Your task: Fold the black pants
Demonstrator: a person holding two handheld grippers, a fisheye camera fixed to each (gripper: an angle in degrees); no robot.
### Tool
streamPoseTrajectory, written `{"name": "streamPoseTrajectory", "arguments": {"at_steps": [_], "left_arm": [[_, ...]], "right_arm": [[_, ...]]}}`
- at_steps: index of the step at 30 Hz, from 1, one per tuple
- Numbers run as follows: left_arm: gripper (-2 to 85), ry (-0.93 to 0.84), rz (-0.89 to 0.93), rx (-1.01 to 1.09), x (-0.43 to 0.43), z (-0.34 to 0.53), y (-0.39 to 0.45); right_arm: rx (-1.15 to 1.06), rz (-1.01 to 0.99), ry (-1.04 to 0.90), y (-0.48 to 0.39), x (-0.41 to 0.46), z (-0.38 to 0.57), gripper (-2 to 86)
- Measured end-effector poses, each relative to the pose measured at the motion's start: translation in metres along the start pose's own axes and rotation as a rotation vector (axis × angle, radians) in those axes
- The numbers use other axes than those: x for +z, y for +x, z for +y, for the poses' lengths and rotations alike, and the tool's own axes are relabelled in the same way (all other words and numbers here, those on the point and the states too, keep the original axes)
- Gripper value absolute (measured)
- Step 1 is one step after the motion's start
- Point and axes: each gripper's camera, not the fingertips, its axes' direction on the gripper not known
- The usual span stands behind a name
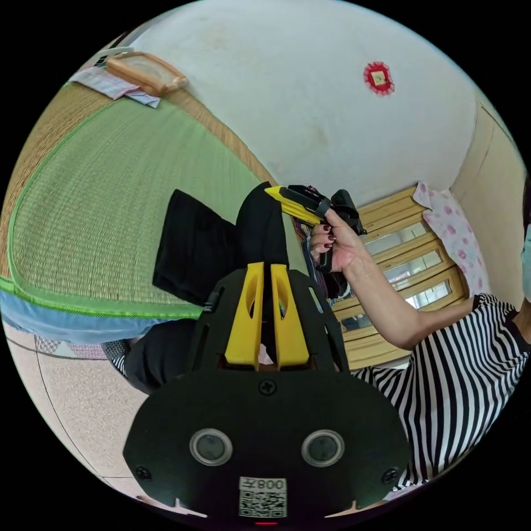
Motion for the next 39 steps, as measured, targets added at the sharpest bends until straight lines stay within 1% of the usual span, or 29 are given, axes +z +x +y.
{"name": "streamPoseTrajectory", "arguments": {"at_steps": [9, 16, 22, 24, 27, 29, 31, 33, 36, 39], "left_arm": [[2.4, 0.055, -0.018, -0.115, -0.035, 0.006, -0.072], [2.4, 0.073, -0.014, -0.231, -0.044, 0.013, -0.122], [2.2, 0.079, -0.034, -0.239, -0.050, 0.017, -0.138], [1.9, 0.095, -0.046, -0.243, -0.053, 0.019, -0.140], [1.2, 0.123, -0.081, -0.236, -0.059, 0.023, -0.139], [0.5, 0.175, -0.128, -0.208, -0.066, 0.024, -0.131], [0.3, 0.194, -0.136, -0.156, -0.067, 0.021, -0.122], [0.2, 0.171, -0.138, -0.096, -0.062, 0.016, -0.113], [0.1, 0.071, -0.183, -0.012, -0.042, 0.005, -0.103], [0.0, -0.019, -0.340, -0.005, -0.023, 0.001, -0.104]], "right_arm": [[-0.022, 0.054, -0.094, -0.088, 0.042, -0.054, 2.6], [0.002, 0.049, -0.171, -0.128, 0.072, -0.088, 2.8], [-0.092, -0.022, -0.183, -0.174, 0.062, -0.103, 2.6], [-0.141, -0.097, -0.177, -0.193, 0.055, -0.106, 2.3], [-0.194, -0.113, -0.170, -0.217, 0.051, -0.108, 1.7], [-0.229, -0.086, -0.196, -0.231, 0.056, -0.111, 1.3], [-0.249, -0.026, -0.212, -0.243, 0.063, -0.114, 0.8], [-0.278, 0.032, -0.231, -0.260, 0.074, -0.119, 0.4], [-0.291, 0.086, -0.266, -0.277, 0.092, -0.129, 0.2], [-0.292, 0.107, -0.298, -0.294, 0.108, -0.137, 0.1]]}}
